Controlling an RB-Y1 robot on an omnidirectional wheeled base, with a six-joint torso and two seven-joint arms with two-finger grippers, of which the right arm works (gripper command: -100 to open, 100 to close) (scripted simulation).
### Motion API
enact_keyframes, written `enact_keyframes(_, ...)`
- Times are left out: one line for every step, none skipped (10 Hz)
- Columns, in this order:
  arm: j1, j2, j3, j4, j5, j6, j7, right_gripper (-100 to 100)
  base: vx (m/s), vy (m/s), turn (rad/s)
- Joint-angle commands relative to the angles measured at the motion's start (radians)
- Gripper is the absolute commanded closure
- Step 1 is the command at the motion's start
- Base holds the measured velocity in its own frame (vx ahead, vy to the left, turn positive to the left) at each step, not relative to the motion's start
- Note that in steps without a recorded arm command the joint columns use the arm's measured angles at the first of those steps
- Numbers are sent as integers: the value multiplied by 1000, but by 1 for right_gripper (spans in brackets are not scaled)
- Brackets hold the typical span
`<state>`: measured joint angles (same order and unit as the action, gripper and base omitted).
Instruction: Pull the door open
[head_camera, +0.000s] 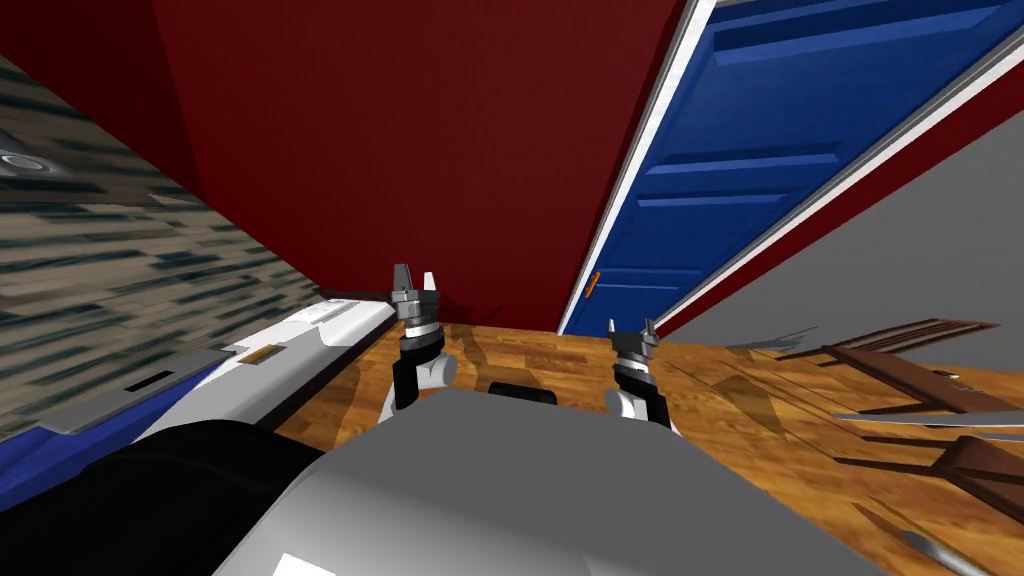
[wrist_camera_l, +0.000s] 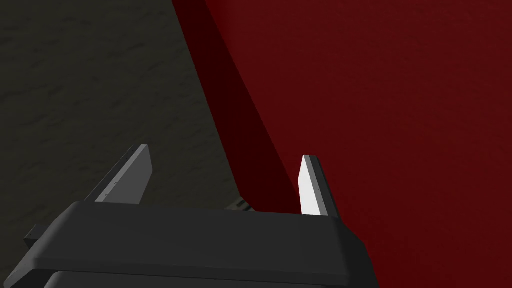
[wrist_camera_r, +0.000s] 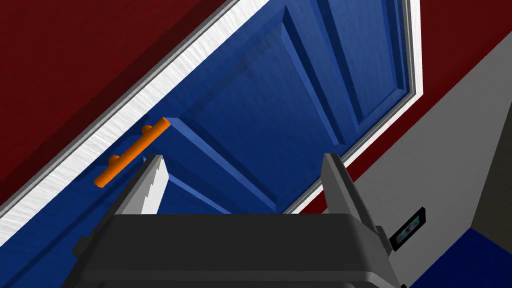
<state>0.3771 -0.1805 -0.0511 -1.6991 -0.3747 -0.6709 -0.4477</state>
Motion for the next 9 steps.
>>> enact_keyframes(-3, -5, 1, 34, -25, -10, -38, -100, 36, -97, 205)
enact_keyframes(-6, -10, 0, 58, -41, -17, -62, -100, 35, -93, 235)
enact_keyframes(-9, -15, -1, 81, -57, -24, -85, -100, 47, -100, 215)
enact_keyframes(-11, -21, -2, 105, -73, -31, -109, -100, 44, -104, 195)
enact_keyframes(-14, -26, -3, 129, -90, -38, -133, -100, 32, -106, 215)
enact_keyframes(-17, -31, -3, 153, -106, -45, -157, -100, 34, -93, 190)
enact_keyframes(-20, -37, -4, 177, -122, -51, -181, -100, 24, -97, 247)
enact_keyframes(-23, -42, -5, 200, -138, -58, -204, -100, 38, -108, 205)
enact_keyframes(-26, -47, -6, 224, -154, -65, -228, -100, 36, -105, 200)
